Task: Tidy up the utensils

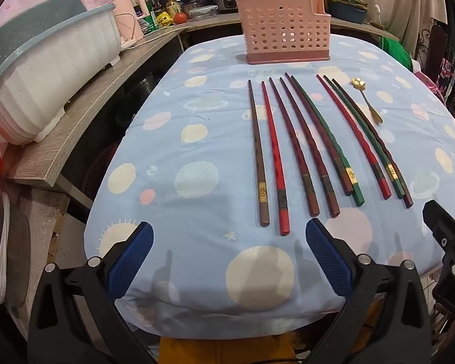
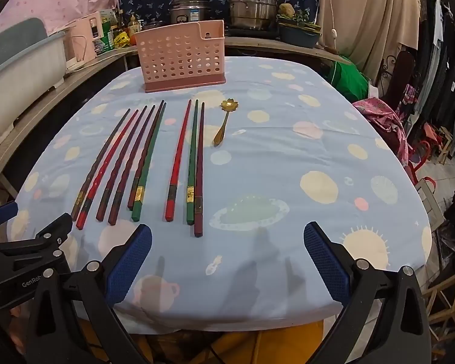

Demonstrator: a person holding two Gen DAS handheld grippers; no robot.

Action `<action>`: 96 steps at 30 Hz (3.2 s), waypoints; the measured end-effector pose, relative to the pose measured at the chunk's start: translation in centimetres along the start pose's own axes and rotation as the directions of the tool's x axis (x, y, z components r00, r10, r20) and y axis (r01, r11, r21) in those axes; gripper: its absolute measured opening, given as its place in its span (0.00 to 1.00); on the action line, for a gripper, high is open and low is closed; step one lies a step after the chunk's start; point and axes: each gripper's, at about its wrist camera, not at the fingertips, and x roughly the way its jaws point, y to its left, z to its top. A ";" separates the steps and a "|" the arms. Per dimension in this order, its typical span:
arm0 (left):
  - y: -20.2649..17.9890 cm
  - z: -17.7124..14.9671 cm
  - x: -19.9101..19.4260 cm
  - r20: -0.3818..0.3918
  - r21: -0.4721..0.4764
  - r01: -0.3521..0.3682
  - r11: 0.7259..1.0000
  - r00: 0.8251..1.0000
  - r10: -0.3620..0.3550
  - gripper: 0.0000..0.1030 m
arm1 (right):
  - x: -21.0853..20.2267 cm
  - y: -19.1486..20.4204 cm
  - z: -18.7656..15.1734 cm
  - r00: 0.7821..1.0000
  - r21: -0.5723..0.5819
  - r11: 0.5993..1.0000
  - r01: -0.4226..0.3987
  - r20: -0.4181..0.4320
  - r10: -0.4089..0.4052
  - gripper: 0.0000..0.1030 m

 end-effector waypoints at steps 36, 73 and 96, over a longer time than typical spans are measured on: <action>-0.1 -0.4 0.4 -0.030 -0.006 0.023 1.000 0.999 -0.023 0.93 | -0.4 0.4 -0.3 1.000 0.001 1.000 -0.003 0.007 0.003 0.93; 0.2 -0.9 0.4 -0.039 -0.015 0.026 1.000 0.999 -0.026 0.93 | -0.5 0.7 -0.6 1.000 -0.008 1.000 -0.003 0.004 0.003 0.93; 0.2 -1.0 0.5 -0.038 -0.013 0.020 1.000 0.999 -0.020 0.93 | -0.7 1.0 -0.7 1.000 -0.007 1.000 -0.005 0.004 0.006 0.93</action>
